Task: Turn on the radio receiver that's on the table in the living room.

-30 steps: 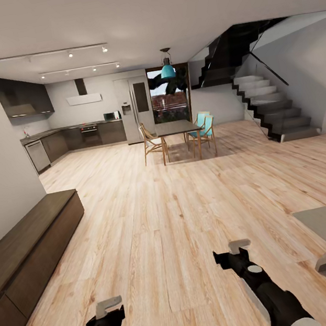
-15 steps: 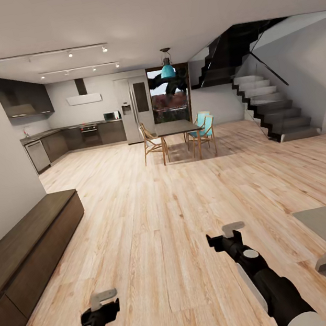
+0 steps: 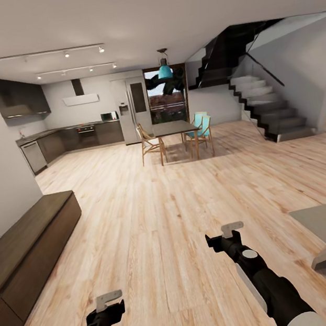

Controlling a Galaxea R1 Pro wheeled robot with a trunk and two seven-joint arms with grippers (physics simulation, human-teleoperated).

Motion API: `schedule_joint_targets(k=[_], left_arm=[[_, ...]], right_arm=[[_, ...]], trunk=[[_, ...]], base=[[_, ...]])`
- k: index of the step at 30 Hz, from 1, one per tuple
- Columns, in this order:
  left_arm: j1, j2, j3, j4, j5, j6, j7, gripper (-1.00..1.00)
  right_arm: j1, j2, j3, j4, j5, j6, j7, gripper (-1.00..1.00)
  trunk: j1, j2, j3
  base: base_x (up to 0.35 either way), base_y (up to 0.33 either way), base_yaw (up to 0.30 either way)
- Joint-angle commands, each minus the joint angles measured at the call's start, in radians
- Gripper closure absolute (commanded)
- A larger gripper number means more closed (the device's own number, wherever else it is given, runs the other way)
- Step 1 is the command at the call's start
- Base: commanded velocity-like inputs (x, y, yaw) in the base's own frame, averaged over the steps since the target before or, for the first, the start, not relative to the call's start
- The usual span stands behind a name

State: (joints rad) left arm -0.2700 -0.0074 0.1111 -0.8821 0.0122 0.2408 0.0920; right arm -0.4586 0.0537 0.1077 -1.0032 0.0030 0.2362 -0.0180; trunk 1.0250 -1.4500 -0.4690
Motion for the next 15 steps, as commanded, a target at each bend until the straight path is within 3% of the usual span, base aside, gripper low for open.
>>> schedule_joint_targets(k=[1,15], left_arm=[[0.000,0.000,0.000,0.000,0.000,0.000,0.000,-1.00],[0.000,0.000,-0.001,-0.003,0.000,-0.001,0.000,-1.00]], right_arm=[[0.000,0.001,0.000,0.000,0.000,0.000,0.000,-1.00],[0.000,0.006,0.001,0.000,0.000,0.001,0.000,-1.00]], trunk=[[0.000,0.000,0.000],[0.000,0.000,0.003]], base=[[0.000,0.000,-0.219],[0.000,0.000,-0.272]])
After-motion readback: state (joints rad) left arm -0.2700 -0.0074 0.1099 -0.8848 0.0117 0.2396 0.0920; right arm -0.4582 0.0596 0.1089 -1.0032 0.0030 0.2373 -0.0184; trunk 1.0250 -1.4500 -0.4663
